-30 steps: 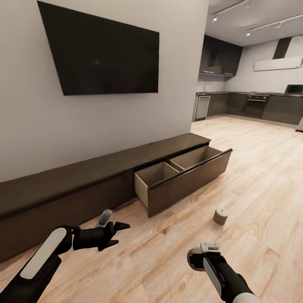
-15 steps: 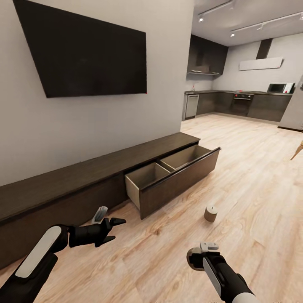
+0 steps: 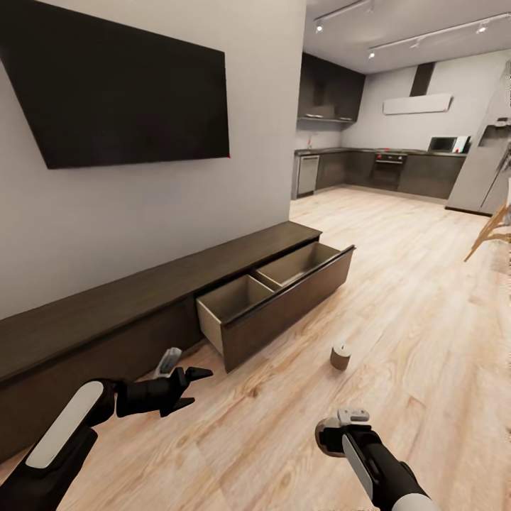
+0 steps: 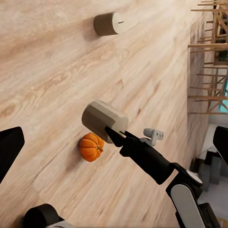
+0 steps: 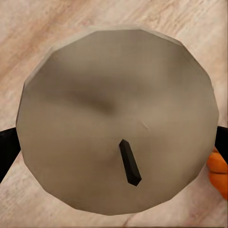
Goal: Place each of the two pumpkins and all three candles from the living room inside a cabinet in the living room (use any cabinet), then make sure every cabinet is closed, and position the cauldron so it is next to a table in the living room.
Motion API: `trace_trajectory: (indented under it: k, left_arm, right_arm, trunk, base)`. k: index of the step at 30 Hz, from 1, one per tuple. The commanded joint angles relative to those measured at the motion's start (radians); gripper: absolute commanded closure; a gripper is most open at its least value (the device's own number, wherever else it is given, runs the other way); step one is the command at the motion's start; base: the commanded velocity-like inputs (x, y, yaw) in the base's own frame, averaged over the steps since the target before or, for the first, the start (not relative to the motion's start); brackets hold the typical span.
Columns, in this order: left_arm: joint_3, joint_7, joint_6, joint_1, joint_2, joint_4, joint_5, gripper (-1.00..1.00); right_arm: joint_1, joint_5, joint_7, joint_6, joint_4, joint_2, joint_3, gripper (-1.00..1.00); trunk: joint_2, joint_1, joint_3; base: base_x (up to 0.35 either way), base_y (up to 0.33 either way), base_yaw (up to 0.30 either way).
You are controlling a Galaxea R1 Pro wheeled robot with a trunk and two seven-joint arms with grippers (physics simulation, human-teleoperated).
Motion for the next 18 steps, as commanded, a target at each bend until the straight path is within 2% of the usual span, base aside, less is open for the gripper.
trace_trajectory:
  k: [1, 9, 14, 18]
  left_arm:
    - [-0.001, 0.010, 0.000, -0.001, 0.001, -0.001, 0.010, -1.00]
    - [-0.001, 0.010, 0.000, -0.001, 0.001, -0.004, 0.011, -1.00]
    - [-0.001, 0.010, 0.000, -0.001, 0.001, -0.003, 0.011, -1.00]
    - [-0.001, 0.010, 0.000, -0.001, 0.002, -0.003, 0.010, -1.00]
  right_arm:
    - [0.000, -0.010, -0.008, 0.004, -0.002, 0.000, 0.003, 1.00]
    - [0.000, -0.011, -0.008, 0.004, -0.002, 0.000, 0.001, 1.00]
    - [0.000, -0.012, -0.008, 0.004, -0.002, 0.000, 0.001, 1.00]
    - [0.000, -0.012, -0.008, 0.004, -0.002, 0.000, 0.000, 1.00]
  trunk:
    - [0.007, -0.004, 0.001]
    - [0.063, -0.035, 0.024]
    - [0.098, -0.054, 0.040]
    - [0.098, -0.054, 0.040]
  base:
    - [0.000, 0.000, -0.061]
    - [0.000, 0.000, -0.026]
    - [0.000, 0.000, -0.205]
    - [0.000, 0.000, -0.255]
